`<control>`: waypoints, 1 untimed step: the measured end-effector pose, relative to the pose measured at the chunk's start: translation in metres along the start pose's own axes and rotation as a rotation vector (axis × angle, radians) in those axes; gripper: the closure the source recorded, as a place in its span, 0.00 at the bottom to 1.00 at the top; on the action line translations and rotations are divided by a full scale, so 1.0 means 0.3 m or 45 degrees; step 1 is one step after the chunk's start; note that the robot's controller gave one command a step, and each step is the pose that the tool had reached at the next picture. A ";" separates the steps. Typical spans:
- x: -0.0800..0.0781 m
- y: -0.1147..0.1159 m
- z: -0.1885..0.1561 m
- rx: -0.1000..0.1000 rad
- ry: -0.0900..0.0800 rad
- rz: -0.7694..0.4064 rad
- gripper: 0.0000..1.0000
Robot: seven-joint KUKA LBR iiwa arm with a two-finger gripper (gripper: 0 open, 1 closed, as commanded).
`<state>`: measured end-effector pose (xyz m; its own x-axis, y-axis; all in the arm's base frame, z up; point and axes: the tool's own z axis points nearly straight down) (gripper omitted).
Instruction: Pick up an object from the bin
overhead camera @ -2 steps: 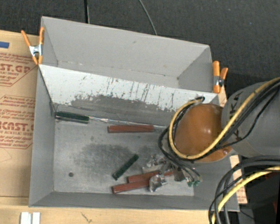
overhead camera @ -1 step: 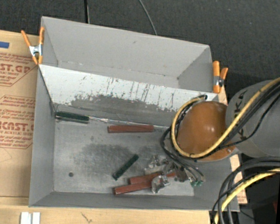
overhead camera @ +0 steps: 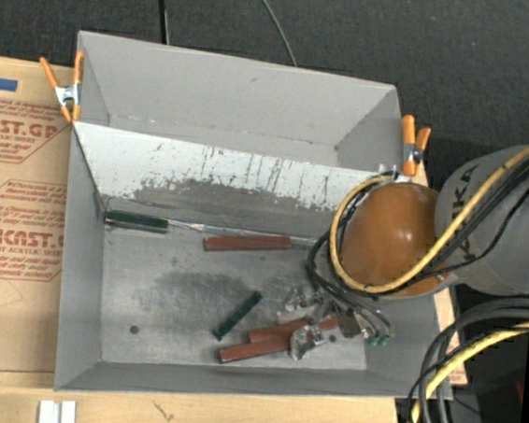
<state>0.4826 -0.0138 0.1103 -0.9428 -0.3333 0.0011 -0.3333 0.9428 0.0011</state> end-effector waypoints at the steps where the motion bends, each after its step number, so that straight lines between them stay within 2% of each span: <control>1: -0.004 -0.002 -0.029 0.002 -0.005 0.000 1.00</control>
Offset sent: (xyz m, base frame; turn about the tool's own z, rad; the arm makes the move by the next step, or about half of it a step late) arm 0.0000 -0.0002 0.0015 0.0000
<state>0.4840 -0.0138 0.1190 -0.9427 -0.3335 -0.0026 -0.3335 0.9427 -0.0004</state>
